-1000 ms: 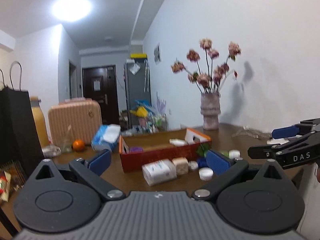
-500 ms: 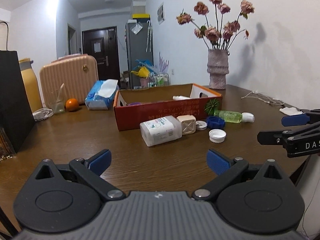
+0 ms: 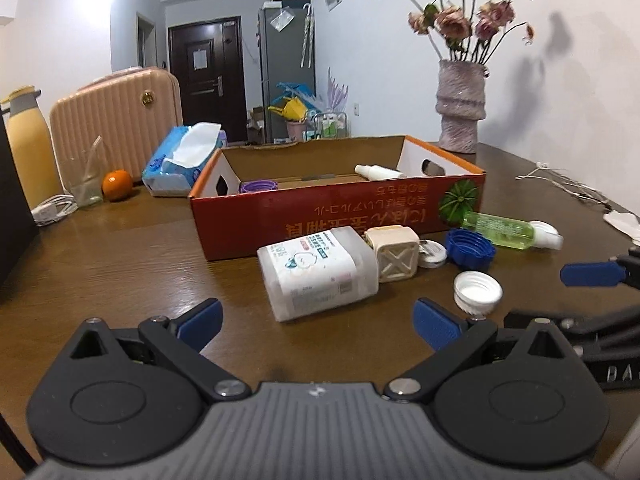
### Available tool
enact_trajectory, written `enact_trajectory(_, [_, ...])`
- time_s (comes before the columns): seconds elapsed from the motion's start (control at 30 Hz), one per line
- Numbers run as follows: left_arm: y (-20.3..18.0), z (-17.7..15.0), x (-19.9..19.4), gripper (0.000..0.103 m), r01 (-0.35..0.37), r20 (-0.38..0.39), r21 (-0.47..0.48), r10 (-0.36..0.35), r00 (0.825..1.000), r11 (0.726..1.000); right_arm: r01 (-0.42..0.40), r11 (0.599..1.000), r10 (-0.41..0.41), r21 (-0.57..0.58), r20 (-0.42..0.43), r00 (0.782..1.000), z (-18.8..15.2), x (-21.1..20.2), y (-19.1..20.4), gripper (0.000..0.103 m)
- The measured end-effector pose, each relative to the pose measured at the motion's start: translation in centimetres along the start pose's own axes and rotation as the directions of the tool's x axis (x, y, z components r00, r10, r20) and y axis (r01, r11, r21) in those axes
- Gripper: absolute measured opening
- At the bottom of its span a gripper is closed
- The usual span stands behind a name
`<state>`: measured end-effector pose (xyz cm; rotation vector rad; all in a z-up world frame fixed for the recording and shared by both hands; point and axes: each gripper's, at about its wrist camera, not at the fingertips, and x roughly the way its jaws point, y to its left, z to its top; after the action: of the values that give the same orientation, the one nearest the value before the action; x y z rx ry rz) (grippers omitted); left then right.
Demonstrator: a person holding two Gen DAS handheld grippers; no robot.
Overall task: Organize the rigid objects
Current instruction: 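Grasp the blue ribbed cap with the left gripper while the right grasps a white screw cap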
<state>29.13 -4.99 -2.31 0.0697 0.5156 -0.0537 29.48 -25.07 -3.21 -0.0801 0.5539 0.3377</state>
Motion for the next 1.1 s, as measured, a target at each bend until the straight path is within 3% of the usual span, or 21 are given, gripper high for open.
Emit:
enact_trajectory(0.37, [-0.4, 1.6, 5.8, 0.103, -0.036, -0.072, -0.046, 0.033, 0.997, 0.998, -0.02, 1.0, 0.02, 0.002, -0.022, 1.0, 0.9, 4.2, -0.9, 0.073])
enact_trajectory(0.53, [-1.2, 2.2, 6.0, 0.103, -0.096, -0.026, -0.017, 0.096, 0.995, 0.995, -0.018, 1.0, 0.018, 0.014, -0.023, 1.0, 1.0, 5.0, -1.8, 0.068])
enact_trajectory(0.7, [-2.6, 3.3, 5.6, 0.103, -0.091, 0.027, 0.018, 0.091, 0.995, 0.996, -0.037, 0.999, 0.038, 0.035, -0.023, 0.999, 1.0, 5.4, -2.4, 0.061])
enact_trajectory(0.9, [-5.9, 4.7, 5.8, 0.103, 0.016, 0.063, 0.121, -0.024, 0.998, 0.993, 0.001, 0.997, 0.001, 0.074, -0.027, 1.0, 1.1, 5.5, -4.1, 0.055])
enact_trajectory(1.1, [-9.8, 5.8, 6.8, 0.103, 0.179, 0.035, 0.21, -0.191, 0.981, 0.961, 0.088, 0.991, -0.086, 0.097, -0.03, 0.996, 0.8, 4.9, -6.1, 0.055])
